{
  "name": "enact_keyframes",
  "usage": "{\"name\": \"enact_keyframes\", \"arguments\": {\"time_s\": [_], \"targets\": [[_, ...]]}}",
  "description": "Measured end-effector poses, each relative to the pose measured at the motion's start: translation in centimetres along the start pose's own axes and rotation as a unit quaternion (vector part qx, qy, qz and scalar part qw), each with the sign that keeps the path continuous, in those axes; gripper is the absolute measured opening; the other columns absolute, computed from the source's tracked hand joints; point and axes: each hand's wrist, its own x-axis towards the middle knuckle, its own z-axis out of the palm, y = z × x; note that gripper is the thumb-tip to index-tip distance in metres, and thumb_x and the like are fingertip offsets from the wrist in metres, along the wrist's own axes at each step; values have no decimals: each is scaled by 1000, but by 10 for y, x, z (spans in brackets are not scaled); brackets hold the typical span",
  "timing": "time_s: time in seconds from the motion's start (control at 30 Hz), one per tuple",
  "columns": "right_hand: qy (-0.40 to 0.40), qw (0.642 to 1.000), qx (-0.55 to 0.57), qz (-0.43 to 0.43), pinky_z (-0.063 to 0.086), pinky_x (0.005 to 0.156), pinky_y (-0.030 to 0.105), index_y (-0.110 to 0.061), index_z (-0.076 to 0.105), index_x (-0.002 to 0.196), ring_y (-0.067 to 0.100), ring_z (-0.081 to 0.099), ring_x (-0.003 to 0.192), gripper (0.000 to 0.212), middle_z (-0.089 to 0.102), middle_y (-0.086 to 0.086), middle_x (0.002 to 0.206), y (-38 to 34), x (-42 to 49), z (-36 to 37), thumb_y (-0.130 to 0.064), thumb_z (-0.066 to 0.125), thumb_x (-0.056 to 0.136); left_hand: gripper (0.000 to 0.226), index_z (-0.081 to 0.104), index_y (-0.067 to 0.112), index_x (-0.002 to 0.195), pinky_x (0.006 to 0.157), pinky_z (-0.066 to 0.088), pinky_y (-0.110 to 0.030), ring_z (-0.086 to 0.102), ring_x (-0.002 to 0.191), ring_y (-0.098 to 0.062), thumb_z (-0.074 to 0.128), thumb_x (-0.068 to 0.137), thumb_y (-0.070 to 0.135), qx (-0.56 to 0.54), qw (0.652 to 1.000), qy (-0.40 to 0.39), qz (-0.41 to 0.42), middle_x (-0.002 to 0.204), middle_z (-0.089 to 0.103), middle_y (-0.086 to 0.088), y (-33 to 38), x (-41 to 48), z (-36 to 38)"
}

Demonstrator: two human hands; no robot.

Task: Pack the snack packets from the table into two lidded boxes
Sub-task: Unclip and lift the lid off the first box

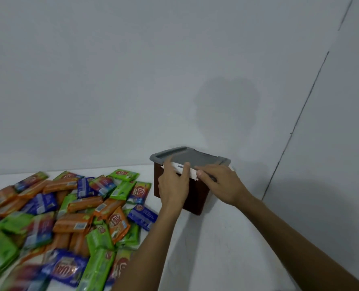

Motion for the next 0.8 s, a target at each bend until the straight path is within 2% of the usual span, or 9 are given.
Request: {"name": "enact_keyframes", "arguments": {"time_s": [0.1,0.23,0.3,0.37,0.43,0.53,0.63,0.7,0.8], "targets": [[-51,997,-37,44,44,97,47,-45,56,126,20,51,118,64,63,-3,116,-2,-11,18,-76,17,87,59,38,18,142,87,40,-29,51,107,-17,59,92,39,-48,998,15,-43,120,59,-3,-12,-19,-10],[-79,994,-66,46,42,95,46,-44,56,127,23,49,108,66,56,-6,104,-5,-15,28,-71,12,87,61,31,16,147,87,44,-30,53,108,-19,57,94,32,-39,998,10,-42,126,57,-5,-31,-29,-18],[-110,987,-94,63,36,102,50,-47,51,132,32,44,119,60,54,-1,116,-2,-11,28,-69,15,89,65,26,16,150,94,45,-34,52,119,-24,55,95,33,-30,999,-19,-35,139,51,-9,-44,-29,-21],[-148,978,-120,89,20,114,55,-52,44,135,41,26,139,48,40,10,146,4,-7,25,-65,23,95,69,23,18,152,98,44,-33,48,128,-25,56,95,36,-15,998,-50,-22,146,45,-9,-61,-32,-27],[-171,970,-142,103,4,117,57,-54,40,137,41,6,147,45,17,12,160,12,-7,21,-63,25,96,70,22,20,153,85,46,-26,57,114,-24,56,95,37,6,996,-90,-3,135,54,-12,-76,-38,-36],[-178,959,-187,120,2,118,57,-55,32,141,40,-2,147,49,4,11,163,37,-13,14,-66,24,94,69,18,24,154,61,43,-21,58,73,-13,52,96,38,24,981,-189,26,94,64,-14,-87,-47,-55],[-168,947,-214,174,10,117,55,-54,21,145,41,5,146,53,0,11,162,64,-29,3,-67,24,94,67,19,31,153,62,39,-28,44,61,-3,53,95,40,10,959,-284,25,66,47,10,-97,-46,-71],[-157,950,-174,207,23,114,50,-50,22,147,41,23,141,54,10,13,160,78,-46,-5,-63,29,95,66,23,36,151,62,40,-30,41,59,-1,54,92,45,28,951,-307,14,61,43,13,-102,-46,-77],[-141,971,-64,183,38,103,38,-35,31,148,33,48,124,51,44,19,141,88,-79,-13,-44,41,99,69,27,36,150,61,40,-16,48,70,0,53,88,53,126,954,-270,31,97,64,-1,-101,-58,-72]]}}
